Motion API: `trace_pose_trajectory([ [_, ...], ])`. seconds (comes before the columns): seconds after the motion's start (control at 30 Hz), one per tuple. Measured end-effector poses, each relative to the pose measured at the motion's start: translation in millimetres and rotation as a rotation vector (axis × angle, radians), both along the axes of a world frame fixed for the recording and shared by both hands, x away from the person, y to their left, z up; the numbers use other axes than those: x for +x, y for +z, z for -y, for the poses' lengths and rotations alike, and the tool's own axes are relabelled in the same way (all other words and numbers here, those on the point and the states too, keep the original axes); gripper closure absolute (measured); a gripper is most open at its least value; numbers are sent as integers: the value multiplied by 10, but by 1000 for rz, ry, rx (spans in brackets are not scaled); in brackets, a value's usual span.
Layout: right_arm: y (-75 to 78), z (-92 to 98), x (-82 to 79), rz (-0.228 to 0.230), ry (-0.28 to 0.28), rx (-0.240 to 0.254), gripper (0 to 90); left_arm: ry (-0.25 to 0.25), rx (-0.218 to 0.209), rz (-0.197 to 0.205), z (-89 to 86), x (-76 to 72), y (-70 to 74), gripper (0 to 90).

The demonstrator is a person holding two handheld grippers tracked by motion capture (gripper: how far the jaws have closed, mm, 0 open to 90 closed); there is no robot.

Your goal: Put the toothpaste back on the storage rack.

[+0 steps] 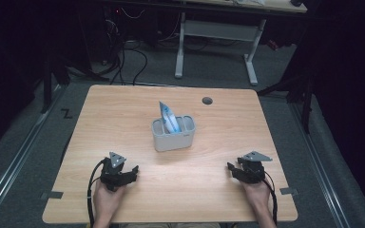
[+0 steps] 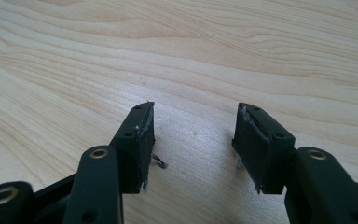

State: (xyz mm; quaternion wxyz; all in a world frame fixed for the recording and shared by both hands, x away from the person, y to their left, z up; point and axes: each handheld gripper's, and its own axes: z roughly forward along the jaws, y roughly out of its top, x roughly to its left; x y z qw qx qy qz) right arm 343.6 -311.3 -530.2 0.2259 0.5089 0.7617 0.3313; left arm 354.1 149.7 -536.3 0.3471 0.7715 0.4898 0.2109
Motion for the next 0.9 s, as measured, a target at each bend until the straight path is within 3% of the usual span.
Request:
trace_pose_trajectory([
  [0.13, -1, 10, 17, -7, 18, 13, 425, 0, 1, 0, 1, -1, 0, 270],
  [0.37, -4, -35, 19, -5, 14, -13, 382, 0, 2, 1, 2, -1, -1, 267],
  [0.9, -5, -36, 25, -4, 16, -14, 377, 1, 2, 1, 3, 0, -1, 267],
])
